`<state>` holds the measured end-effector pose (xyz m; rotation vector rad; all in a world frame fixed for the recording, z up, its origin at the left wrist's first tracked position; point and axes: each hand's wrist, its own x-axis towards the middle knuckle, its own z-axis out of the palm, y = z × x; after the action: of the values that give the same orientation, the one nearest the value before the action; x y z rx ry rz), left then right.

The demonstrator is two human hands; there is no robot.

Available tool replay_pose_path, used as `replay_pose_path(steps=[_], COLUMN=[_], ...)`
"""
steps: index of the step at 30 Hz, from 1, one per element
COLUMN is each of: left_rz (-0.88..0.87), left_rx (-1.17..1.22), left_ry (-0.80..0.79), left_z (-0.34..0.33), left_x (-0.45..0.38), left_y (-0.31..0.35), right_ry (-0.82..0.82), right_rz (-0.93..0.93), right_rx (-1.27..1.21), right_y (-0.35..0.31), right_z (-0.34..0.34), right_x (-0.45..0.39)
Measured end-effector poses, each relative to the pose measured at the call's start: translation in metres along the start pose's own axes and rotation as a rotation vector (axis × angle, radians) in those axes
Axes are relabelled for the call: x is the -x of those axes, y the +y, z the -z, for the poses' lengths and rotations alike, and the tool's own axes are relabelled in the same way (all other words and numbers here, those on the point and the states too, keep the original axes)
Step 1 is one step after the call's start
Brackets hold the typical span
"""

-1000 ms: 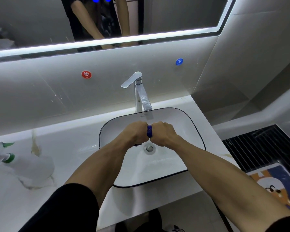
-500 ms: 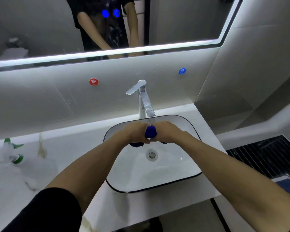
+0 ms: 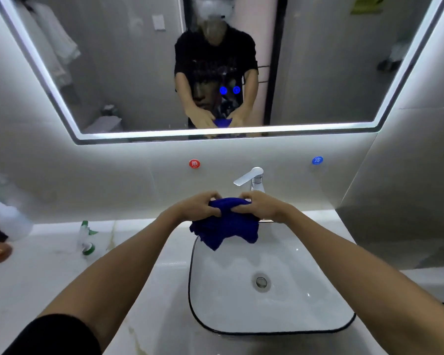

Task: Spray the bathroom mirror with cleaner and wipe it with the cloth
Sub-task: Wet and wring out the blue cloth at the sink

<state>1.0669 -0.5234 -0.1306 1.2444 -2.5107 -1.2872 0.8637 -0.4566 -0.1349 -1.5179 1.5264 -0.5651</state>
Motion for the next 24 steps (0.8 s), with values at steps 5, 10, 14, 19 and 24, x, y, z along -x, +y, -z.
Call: replay_pose_path(steps=[5,10,14,19,24], left_rz=[0.048,0.089,0.043,0.027,0.004], left_rx=[0.034,0.131,0.122,0.197,0.327], left_ry=[0.238,0.349,0.358,0.456,0.507], left_z=[0.017,0.019,0.025,0.044,0.069], left_x=[0.022,0.038,0.052,0.07,0.074], left_y=[-0.008,-0.017,-0.029,-0.038,-0.054], right_ry=[0.017,0.126,0.189,0.191,0.113], right_rz=[0.023,0.057,0.109,0.132,0.077], right_rx=[-0.145,-0.262,-0.257,-0.306,-0.487], right_y=[-0.027,-0.04,-0.046,-0.059,-0.08], right_z=[-0.002,-0.013,-0.026,-0.04,-0.044], right_x=[-0.014,-0.028,-0.043,-0.056,-0.067])
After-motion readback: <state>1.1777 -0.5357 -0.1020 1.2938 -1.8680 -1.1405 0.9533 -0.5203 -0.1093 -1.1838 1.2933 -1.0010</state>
